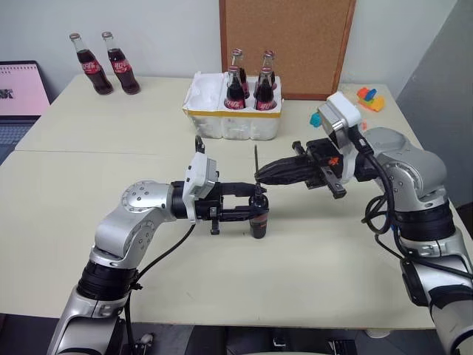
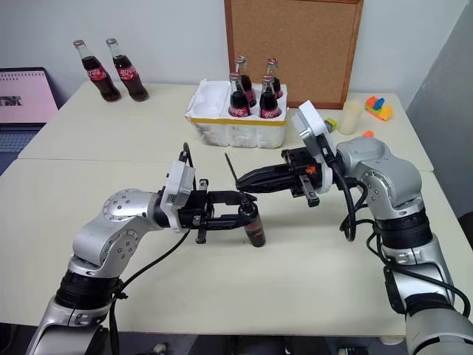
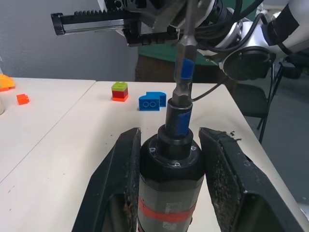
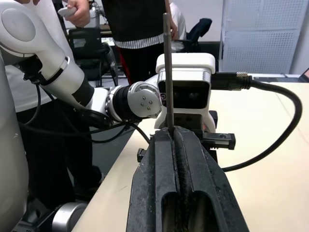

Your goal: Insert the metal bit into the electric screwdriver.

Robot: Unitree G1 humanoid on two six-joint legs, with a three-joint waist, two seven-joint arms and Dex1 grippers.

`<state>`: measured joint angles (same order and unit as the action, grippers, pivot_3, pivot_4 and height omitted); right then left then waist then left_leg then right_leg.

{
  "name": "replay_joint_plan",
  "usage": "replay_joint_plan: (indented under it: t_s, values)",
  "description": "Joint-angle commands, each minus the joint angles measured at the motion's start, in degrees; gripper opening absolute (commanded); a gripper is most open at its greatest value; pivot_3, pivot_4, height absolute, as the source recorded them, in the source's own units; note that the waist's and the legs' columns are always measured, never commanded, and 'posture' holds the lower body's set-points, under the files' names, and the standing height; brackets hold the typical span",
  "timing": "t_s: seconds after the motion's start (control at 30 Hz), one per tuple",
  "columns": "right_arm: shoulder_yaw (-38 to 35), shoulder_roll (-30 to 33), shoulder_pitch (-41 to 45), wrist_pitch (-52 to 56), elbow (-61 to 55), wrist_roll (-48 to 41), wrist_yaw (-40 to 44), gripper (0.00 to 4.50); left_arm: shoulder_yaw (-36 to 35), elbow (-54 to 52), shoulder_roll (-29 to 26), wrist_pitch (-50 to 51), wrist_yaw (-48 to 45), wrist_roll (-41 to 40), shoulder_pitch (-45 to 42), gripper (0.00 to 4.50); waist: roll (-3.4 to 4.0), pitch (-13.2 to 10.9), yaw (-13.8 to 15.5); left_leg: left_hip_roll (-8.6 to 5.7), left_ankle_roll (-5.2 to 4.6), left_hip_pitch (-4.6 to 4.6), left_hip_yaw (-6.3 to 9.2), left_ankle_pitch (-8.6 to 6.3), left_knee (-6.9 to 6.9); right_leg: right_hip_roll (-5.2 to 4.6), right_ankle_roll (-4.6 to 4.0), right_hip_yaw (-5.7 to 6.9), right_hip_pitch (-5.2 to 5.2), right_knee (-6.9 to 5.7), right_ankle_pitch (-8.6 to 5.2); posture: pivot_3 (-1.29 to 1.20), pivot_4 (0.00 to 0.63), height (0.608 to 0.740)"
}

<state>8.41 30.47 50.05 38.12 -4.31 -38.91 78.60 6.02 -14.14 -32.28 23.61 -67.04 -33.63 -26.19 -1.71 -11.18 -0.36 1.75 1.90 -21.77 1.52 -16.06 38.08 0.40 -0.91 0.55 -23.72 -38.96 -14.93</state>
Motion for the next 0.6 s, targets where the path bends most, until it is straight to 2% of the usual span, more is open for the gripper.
replay_joint_plan:
  t_s: [0.03, 0.2, 0.6]
  values:
    - [0.9, 1.3, 0.6, 2.7, -0.8, 1.2, -1.8, 0.0, 1.1, -1.2, -0.4, 1.2, -0.8, -0.2, 0.2, 1.53, 0.0, 0.0, 0.0, 0.0, 0.0, 0.0, 0.0, 0.0, 0.0, 0.0, 0.0, 0.0, 0.0, 0.0, 0.0, 0.0, 0.15, 0.74]
    - [1.3, 2.2, 0.8, 4.2, -1.2, 1.7, -3.1, 0.0, 1.1, -1.0, -0.4, 1.3, -0.8, -0.3, 0.0, 1.53, 0.0, 0.0, 0.0, 0.0, 0.0, 0.01, 0.0, 0.0, 0.0, -0.01, 0.0, -0.01, 0.01, 0.01, 0.0, 0.0, 0.15, 0.74]
    - [-0.3, 3.6, -0.1, 3.7, -1.9, -1.2, -0.2, 0.0, 0.8, 0.6, -1.0, -0.5, -2.5, 0.2, 0.8, 1.53, 0.0, 0.0, 0.0, -0.01, 0.0, 0.01, 0.0, 0.0, 0.0, -0.01, 0.0, 0.01, 0.01, 0.0, 0.0, 0.0, 0.15, 0.74]
